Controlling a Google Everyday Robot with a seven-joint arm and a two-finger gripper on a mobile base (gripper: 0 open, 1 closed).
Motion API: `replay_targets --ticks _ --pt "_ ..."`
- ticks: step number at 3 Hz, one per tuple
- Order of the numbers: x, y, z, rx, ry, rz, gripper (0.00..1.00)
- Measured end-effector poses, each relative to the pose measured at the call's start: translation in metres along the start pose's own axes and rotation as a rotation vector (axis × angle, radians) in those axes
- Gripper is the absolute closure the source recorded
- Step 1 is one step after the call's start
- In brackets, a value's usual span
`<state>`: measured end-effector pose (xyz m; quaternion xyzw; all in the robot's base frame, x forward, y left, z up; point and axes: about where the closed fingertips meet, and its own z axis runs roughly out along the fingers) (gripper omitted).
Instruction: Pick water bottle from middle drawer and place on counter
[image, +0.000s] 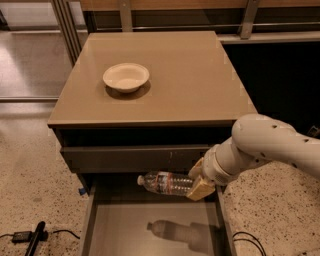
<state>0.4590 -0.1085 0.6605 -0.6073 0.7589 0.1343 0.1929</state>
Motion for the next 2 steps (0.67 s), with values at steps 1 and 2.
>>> replay_targets --ticks 1,2 --pt "-0.0249 -0.041 -0.0617 0.119 -0.008 0.021 1.0" --pt "-0.0249 -0.041 -0.0617 0.119 -0.008 0.021 1.0"
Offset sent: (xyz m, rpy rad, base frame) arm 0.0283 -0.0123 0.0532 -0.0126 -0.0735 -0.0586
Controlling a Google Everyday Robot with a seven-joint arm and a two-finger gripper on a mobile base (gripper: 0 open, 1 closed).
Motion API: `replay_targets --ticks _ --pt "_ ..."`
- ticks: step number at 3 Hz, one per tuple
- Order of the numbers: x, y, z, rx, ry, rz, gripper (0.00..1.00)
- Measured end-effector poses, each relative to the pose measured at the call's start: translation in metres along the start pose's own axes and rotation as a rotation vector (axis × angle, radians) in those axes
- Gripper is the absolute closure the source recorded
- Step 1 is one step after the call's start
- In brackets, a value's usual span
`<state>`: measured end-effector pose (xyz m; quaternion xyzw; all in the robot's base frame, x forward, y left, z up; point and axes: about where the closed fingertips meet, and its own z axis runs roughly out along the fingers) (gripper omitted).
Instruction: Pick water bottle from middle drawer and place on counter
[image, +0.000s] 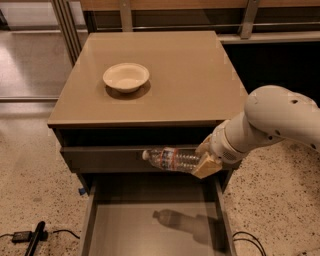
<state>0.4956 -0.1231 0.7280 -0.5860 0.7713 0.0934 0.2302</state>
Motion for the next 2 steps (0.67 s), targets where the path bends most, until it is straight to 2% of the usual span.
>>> replay_targets --ticks 1,2 --pt "-0.004 -0.004 -0.015 0.013 -0.004 -0.016 1.0" --pt "-0.008 -0.008 -0.056 0.056 -0.034 -0.042 1.0"
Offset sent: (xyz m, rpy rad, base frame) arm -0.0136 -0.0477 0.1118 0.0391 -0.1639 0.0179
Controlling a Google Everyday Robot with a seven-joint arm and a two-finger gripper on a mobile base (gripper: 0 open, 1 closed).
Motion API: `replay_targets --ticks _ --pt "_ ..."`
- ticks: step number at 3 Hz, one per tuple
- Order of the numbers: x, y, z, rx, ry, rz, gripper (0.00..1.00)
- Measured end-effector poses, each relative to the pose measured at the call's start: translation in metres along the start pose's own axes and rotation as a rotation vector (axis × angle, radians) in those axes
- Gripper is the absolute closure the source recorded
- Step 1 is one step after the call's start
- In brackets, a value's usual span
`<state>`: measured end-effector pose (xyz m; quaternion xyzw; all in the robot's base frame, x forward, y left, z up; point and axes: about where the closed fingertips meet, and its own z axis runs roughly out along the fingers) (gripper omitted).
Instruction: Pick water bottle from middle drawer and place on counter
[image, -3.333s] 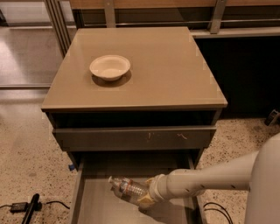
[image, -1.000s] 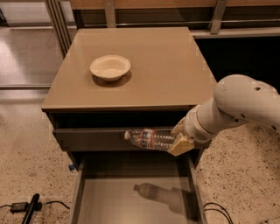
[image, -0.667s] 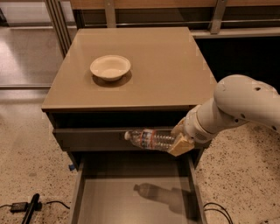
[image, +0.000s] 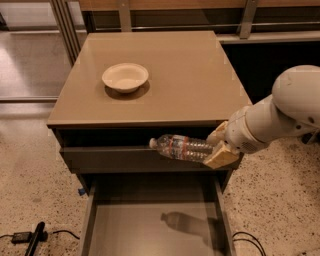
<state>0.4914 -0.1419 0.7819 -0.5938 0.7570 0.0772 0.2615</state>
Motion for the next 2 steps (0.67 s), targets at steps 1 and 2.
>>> replay_targets --ticks 1,2 --pt "-0.005 -0.004 -0.046 0.047 -0.044 -0.029 1.0" --pt "-0.014 -0.022 -0.088 0.08 -0.101 -0.036 1.0"
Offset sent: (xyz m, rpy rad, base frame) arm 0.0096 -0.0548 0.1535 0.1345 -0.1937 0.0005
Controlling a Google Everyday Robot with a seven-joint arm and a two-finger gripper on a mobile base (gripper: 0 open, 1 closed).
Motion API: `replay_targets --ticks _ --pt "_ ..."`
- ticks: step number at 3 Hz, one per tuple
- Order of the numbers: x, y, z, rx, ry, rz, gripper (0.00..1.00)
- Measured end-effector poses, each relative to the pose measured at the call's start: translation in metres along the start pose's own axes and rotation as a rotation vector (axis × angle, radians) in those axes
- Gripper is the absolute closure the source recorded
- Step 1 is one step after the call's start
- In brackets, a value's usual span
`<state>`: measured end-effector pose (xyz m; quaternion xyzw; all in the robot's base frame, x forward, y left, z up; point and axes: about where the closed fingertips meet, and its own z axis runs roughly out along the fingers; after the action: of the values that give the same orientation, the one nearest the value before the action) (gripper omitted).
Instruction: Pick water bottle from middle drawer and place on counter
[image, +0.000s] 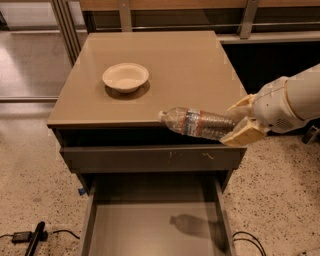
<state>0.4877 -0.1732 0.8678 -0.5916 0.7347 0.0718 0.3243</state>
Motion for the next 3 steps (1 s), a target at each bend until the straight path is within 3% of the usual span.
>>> replay_targets --ticks 1,3 --pt "-0.021 -0.044 -0.021 0.057 -0.037 0.011 1.0" --pt "-0.036 -0.054 -0.031 0.083 -0.055 0.008 1.0"
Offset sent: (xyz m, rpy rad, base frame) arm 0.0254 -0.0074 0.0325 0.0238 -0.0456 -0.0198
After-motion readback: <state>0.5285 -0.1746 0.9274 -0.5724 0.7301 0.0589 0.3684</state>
